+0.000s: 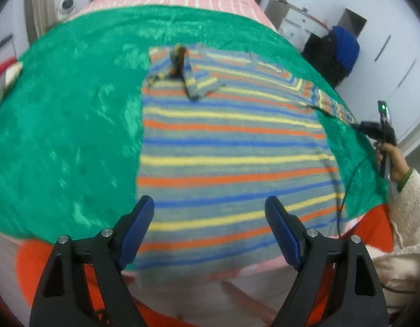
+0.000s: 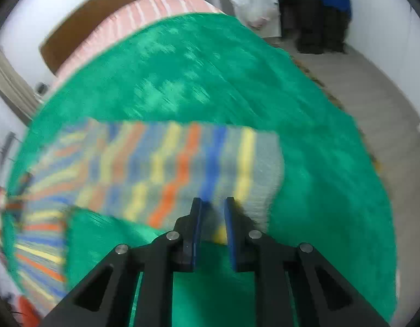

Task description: Fold small clothes

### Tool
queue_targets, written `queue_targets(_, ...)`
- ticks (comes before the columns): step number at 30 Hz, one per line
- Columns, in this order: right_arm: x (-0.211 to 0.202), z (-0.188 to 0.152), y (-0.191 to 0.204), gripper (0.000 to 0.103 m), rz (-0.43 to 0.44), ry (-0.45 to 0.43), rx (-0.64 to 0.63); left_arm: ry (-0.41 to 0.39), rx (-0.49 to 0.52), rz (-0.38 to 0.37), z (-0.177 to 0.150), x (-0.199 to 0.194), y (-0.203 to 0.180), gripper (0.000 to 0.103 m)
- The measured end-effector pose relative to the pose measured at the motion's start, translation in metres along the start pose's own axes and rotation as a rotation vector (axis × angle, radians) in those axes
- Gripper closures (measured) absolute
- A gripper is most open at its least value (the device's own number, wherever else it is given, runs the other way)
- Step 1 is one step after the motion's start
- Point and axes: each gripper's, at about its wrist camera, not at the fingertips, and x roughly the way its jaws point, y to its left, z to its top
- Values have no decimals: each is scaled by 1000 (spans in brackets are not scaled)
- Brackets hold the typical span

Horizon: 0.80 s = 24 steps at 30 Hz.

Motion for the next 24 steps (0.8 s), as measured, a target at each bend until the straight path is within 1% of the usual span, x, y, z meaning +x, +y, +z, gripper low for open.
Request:
queue_targets(3,-18,-15,-3,85,-82,-70,1,-23,67,24,23,-3,2,18)
queue_targets(4,-26,-19,-2,80,-90,-95,11,-41,108,26,33,-2,-1,18)
queue_targets(5,-34,-24,0,69,-70,-115,19,-69,172,22,46,0,-7,18)
queue_targets(7,-47,-38,8,57,-39,-149,16,-88,282,22,64,11,-21,18)
queue_targets(10,-52,-64,28,57,-19,-172,-31,-72,467,-3,91,43,-50,20)
queue_targets(11,-51,-71,33,57,-8,-172,-43,-58,533,-1,99,60,-59,25)
queue_targets(12,-52,-79,36,57,2,-173,-49,-43,569,12,105,74,-63,30)
queue_targets(13,-51,-86,39,57,10,-174,-53,-17,599,31,112,91,-66,32)
queue_targets(15,-50,-100,45,57,14,-189,-64,54,611,63,126,129,-60,41)
queue_targets(18,-52,-114,50,57,6,-223,-77,155,556,82,138,176,-36,45)
queue_targets(19,-53,-117,51,57,7,-232,-73,171,543,75,139,182,-29,46)
queue_targets(20,-55,-120,53,57,12,-237,-70,177,519,49,139,186,-22,46)
queue_targets(21,-55,-119,53,57,16,-244,-67,173,487,18,140,187,-15,53)
queue_targets(22,-55,-119,53,57,17,-249,-64,166,457,11,141,187,-11,61)
queue_targets(23,-53,-117,52,56,18,-255,-62,159,436,16,143,185,-7,90)
queue_targets(24,-54,-118,52,56,18,-259,-58,153,404,16,145,181,-1,101)
